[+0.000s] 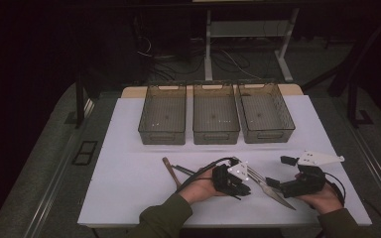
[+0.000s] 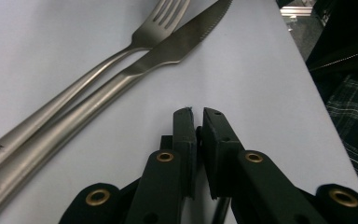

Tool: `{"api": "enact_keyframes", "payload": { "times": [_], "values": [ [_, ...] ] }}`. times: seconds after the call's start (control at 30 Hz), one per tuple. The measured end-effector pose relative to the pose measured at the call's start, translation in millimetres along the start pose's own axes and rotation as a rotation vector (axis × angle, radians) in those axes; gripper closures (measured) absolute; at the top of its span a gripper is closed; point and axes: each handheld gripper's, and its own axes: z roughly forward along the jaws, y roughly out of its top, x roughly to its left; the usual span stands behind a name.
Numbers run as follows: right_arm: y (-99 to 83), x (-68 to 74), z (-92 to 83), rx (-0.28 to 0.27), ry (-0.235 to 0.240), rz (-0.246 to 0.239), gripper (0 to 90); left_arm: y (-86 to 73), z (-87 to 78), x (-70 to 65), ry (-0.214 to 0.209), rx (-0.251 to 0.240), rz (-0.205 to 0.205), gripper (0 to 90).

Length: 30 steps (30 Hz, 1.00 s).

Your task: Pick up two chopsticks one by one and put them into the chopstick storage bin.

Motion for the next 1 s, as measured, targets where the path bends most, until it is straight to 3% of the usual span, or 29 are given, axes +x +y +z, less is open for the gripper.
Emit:
{"api": "enact_keyframes", "payload": {
  "times": [0.5,0.6,0.73,0.83,0.9,1.0],
  "values": [
    [0.0,-0.9,-1.3,-0.009,-0.001,0.0,0.9,5.8,5.2,25.5,0.035,0.001,-0.022,83.3],
    [0.0,-1.0,-1.5,-0.01,-0.001,0.001,0.9,4.9,5.3,26.3,0.034,-0.01,-0.033,76.8],
    [0.0,-0.5,-2.0,-0.007,0.0,0.007,0.9,6.4,-1.8,22.7,0.026,-0.024,-0.045,70.0],
    [0.0,-0.6,-2.2,-0.009,0.0,0.005,0.9,7.8,-12.8,15.6,0.013,-0.025,-0.021,69.2],
    [0.0,-0.5,-2.1,-0.009,-0.001,0.005,0.9,6.7,-18.4,7.9,-0.012,-0.035,-0.026,69.3],
    [0.0,-0.1,-1.8,-0.008,-0.002,0.004,0.9,4.1,-23.6,-2.1,-0.029,-0.016,-0.001,70.1]
  ]
}}
